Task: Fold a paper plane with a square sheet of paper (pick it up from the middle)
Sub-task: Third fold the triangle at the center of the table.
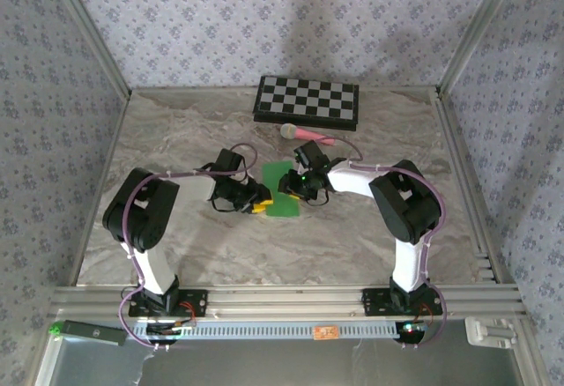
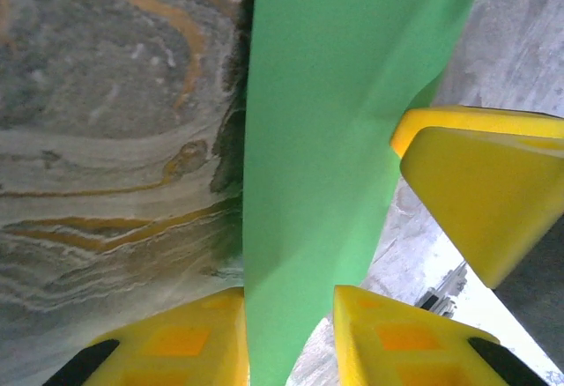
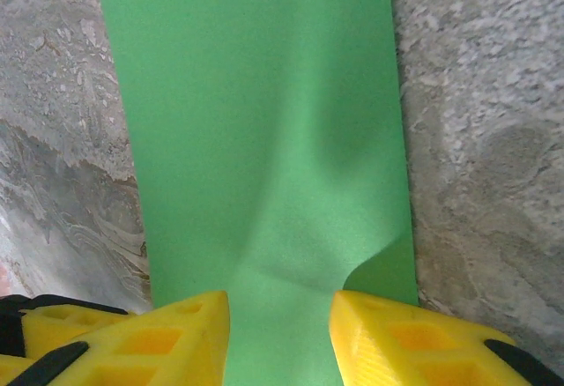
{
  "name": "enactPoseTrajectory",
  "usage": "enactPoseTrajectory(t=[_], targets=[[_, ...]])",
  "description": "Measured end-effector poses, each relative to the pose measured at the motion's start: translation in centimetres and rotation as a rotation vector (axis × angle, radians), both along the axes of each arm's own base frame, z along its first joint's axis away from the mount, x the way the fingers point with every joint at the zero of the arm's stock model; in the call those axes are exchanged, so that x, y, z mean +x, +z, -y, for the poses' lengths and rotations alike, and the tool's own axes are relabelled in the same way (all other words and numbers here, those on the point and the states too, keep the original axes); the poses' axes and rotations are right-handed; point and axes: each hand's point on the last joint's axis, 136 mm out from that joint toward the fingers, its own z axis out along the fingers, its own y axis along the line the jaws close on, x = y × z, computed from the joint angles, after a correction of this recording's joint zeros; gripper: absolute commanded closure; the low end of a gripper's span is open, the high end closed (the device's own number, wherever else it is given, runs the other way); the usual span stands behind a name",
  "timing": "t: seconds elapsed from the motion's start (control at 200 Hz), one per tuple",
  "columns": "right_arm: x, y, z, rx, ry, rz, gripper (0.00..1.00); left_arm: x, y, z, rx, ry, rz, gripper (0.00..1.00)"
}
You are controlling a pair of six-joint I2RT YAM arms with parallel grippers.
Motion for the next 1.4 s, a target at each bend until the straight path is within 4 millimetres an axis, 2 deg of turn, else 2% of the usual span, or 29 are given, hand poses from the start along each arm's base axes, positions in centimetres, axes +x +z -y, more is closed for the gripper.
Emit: enactPoseTrajectory(t=[0.365, 0.565, 0.895, 1.019, 1.114, 1.214, 1.399], targets=[[-0.1, 0.0, 0.0, 0.013, 0.003, -0.002, 0.61, 0.9, 0.4, -0.5, -0.009, 0.023, 0.018, 0.74], [-0.1, 0.0, 0.0, 0.026, 0.006, 0.002, 0.62, 2.2, 1.2, -0.2, -0.027, 0.032, 0.053, 0.77], [0.0, 0.3, 0.0, 0.038, 0.005, 0.019, 0.6, 2.8, 0.7, 0.1, -0.031, 0.038, 0.051, 0.83], [0.0, 0.5, 0.0, 0.04, 0.008, 0.025, 0.6, 2.8, 0.7, 0.1, -0.031, 0.043, 0.045, 0.9], [0.0, 0.8, 0.2, 0.035, 0.011, 0.036, 0.54, 2.8, 0.5, 0.1, -0.03, 0.047, 0.037, 0.95], [-0.1, 1.4, 0.7, 0.013, 0.03, 0.073, 0.44, 2.7, 0.3, 0.1, -0.027, 0.051, 0.028, 0.97], [0.2, 5.4, 1.3, -0.057, 0.148, 0.278, 0.3, 2.9, 0.5, 0.2, -0.029, 0.056, 0.025, 0.98]])
